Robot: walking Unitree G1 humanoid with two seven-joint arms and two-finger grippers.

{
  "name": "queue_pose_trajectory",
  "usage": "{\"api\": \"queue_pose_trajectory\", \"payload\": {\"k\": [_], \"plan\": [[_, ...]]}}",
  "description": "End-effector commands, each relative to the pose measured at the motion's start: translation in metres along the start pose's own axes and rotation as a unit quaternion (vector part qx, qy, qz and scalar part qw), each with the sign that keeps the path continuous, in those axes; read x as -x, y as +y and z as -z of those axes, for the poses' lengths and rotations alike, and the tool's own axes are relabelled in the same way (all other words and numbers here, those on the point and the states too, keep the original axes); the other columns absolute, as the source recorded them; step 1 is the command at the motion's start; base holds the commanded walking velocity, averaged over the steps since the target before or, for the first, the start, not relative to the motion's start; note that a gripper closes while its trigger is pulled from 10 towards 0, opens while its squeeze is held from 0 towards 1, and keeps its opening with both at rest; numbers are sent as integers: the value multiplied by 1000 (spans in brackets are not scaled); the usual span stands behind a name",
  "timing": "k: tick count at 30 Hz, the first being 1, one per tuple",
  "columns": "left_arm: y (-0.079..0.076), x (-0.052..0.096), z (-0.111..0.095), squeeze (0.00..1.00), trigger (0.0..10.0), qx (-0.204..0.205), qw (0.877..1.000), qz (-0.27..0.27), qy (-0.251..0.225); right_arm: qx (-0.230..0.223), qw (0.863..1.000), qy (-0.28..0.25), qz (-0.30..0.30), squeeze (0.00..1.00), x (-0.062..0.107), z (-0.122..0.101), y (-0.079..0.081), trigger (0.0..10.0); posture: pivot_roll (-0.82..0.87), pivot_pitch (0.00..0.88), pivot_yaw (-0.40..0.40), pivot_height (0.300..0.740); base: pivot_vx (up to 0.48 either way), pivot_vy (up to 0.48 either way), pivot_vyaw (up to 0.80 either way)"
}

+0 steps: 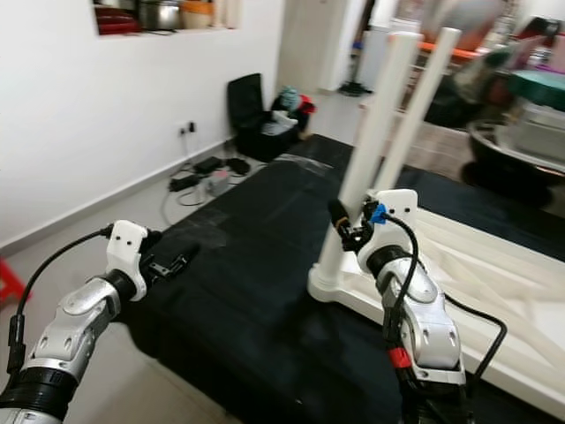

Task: Building children table

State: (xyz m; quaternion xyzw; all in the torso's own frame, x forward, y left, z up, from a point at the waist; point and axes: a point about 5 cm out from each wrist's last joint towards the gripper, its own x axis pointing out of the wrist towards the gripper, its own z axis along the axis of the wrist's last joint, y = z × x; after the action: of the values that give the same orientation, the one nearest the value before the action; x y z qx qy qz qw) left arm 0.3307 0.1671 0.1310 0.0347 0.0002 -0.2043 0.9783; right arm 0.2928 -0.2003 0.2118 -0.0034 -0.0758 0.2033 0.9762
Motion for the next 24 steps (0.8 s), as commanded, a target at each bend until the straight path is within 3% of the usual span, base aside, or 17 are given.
{"api": "queue_pose_trajectory", "payload": {"k": [1,3,4,7,12,16,22,24], "plan": [[-3,-1,-1,0,10000,5,1000,8,-5,-2,996,-19,-88,0,1,-7,13,10000,46,0,-111,740,0,0,0],[-3,-2,-1,0,10000,5,1000,9,-5,-3,993,-18,-119,0,3,-7,17,10000,46,0,-111,740,0,0,0],[-3,-2,-2,0,10000,5,1000,9,-5,-9,986,-18,-164,0,4,-8,24,10000,53,0,-118,740,0,0,0],[-3,-2,-2,0,10000,5,1000,9,-5,-10,985,-17,-174,0,3,-9,26,10000,53,0,-118,740,0,0,0],[-4,-1,0,0,10000,4,1000,9,-3,-7,986,3,-164,0,-7,-3,26,10000,59,0,-123,740,0,0,0],[-2,1,0,0,10000,3,1000,6,-2,-5,994,24,-110,0,-16,3,13,10000,65,0,-128,740,0,0,0],[2,3,1,0,10000,2,1000,1,0,-1,994,41,-103,0,-12,8,8,10000,58,0,-126,740,0,0,0],[2,4,2,0,10000,3,1000,1,1,-1,992,53,-115,0,-3,12,10,10000,54,0,-123,740,0,0,0]]}}
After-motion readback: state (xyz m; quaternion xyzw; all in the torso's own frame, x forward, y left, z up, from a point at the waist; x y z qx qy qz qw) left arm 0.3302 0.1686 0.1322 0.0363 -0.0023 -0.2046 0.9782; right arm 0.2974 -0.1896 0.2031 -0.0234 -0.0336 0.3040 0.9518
